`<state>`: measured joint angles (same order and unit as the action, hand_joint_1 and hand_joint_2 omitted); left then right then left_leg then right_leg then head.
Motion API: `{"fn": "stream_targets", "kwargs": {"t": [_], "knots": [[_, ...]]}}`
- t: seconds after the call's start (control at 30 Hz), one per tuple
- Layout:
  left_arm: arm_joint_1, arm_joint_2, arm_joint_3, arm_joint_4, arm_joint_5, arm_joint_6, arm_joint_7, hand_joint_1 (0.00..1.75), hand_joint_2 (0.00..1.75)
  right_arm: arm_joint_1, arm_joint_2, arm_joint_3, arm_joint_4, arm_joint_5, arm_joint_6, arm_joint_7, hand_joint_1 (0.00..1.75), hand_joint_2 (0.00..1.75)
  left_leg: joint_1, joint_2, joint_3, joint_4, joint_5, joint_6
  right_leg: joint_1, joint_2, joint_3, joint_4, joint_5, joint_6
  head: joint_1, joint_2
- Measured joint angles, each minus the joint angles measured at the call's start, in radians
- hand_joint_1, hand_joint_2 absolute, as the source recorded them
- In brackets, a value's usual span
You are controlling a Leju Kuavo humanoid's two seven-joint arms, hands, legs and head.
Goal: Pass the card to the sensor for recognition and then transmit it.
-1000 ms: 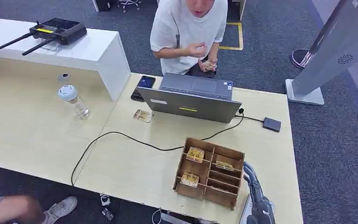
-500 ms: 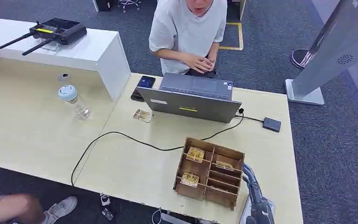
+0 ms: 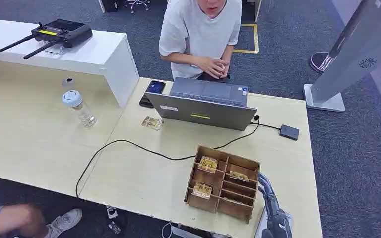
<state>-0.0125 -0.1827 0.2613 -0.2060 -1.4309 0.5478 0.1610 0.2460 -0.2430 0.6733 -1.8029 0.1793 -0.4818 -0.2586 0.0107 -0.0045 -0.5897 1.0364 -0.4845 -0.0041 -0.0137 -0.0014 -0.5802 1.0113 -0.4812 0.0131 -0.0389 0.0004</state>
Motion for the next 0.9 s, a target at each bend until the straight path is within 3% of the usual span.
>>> {"fn": "stream_targets", "kwargs": {"t": [0.9], "knots": [[0.0,0.0,0.0,0.0,-0.002,-0.003,0.006,0.0,0.0,-0.004,-0.001,0.005,0.0,0.0,0.0,0.0,0.0,0.0,0.0,0.0,0.0,0.0,0.0,0.0,0.0,0.0,0.0,0.0,0.0,0.0,0.0,0.0]]}}
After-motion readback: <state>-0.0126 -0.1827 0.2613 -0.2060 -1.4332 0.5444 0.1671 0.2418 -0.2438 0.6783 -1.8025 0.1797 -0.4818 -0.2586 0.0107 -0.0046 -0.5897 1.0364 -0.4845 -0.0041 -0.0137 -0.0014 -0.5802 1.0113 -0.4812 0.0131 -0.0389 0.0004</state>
